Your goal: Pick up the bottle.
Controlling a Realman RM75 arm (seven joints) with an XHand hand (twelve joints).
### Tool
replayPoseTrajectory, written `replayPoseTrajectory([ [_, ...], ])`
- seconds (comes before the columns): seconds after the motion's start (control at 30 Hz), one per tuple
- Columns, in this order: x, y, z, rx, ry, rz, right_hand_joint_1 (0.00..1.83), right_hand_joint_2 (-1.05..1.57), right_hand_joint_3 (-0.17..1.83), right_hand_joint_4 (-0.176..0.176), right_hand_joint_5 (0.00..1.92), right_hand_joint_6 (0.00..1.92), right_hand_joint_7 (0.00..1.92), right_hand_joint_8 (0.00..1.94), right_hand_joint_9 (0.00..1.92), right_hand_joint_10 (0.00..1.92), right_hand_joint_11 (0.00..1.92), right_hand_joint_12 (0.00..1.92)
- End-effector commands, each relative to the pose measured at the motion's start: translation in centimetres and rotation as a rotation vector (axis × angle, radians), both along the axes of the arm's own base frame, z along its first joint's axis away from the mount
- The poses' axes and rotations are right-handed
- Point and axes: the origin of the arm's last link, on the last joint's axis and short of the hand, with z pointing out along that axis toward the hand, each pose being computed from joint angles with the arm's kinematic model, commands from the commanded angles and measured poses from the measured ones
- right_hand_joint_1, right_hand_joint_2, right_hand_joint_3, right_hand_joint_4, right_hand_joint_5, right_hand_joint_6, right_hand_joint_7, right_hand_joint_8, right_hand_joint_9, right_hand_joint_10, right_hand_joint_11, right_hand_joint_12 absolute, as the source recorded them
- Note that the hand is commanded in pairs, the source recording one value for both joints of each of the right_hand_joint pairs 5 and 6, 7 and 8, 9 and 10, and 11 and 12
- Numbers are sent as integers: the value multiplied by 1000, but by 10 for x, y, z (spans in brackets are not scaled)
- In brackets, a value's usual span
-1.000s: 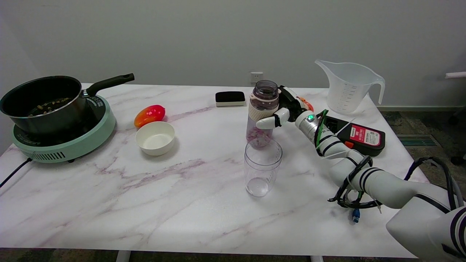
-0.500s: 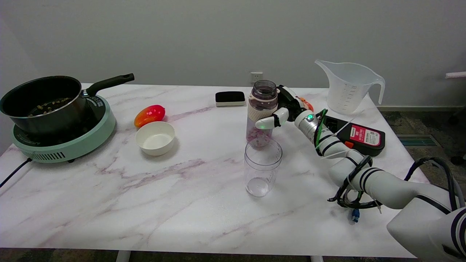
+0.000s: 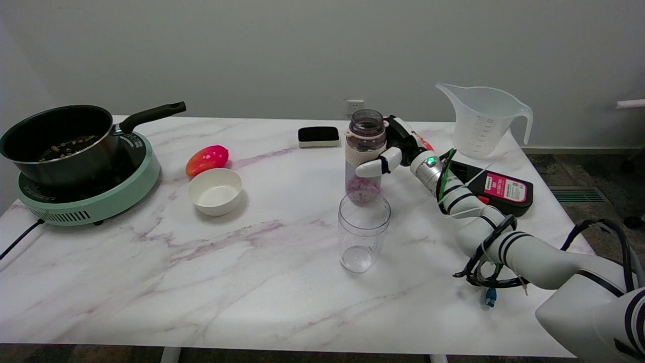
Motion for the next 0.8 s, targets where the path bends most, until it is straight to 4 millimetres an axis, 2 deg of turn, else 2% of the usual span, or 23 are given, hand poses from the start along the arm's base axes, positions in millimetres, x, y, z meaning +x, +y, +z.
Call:
replayPoseTrajectory([
  [0.03, 19, -1, 12, -41, 0, 61, 1567, 838, 639, 0, 1715, 1715, 1660, 1660, 1461, 1461, 1268, 1268],
  [0.23, 39, -3, 17, -43, 0, 119, 1569, 860, 625, 0, 1712, 1712, 1670, 1670, 1467, 1467, 1271, 1271],
  [0.47, 71, -1, 29, -52, 81, 186, 1570, 882, 610, 0, 1714, 1714, 1685, 1685, 1477, 1477, 1275, 1275],
  [0.8, 103, 18, 41, -68, 111, 250, 1579, 925, 602, 0, 1727, 1727, 1706, 1706, 1499, 1499, 1285, 1285],
])
